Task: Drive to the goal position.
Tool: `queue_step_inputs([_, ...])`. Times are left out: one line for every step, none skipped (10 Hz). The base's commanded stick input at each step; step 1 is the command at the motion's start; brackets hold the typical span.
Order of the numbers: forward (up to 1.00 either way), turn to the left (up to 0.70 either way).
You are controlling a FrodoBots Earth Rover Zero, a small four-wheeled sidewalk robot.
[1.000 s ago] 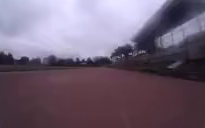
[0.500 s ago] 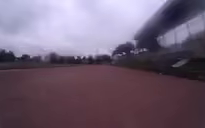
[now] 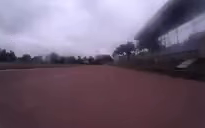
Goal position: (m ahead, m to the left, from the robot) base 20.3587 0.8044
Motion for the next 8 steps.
queue_step_inputs([0.70, 0.00])
queue_step_inputs([0.70, 0.00])
queue_step_inputs([0.70, 0.00])
queue_step_inputs([0.70, 0.00])
queue_step_inputs([0.70, 0.00])
queue_step_inputs([0.70, 0.00])
queue_step_inputs([0.70, 0.00])
queue_step_inputs([0.70, 0.00])
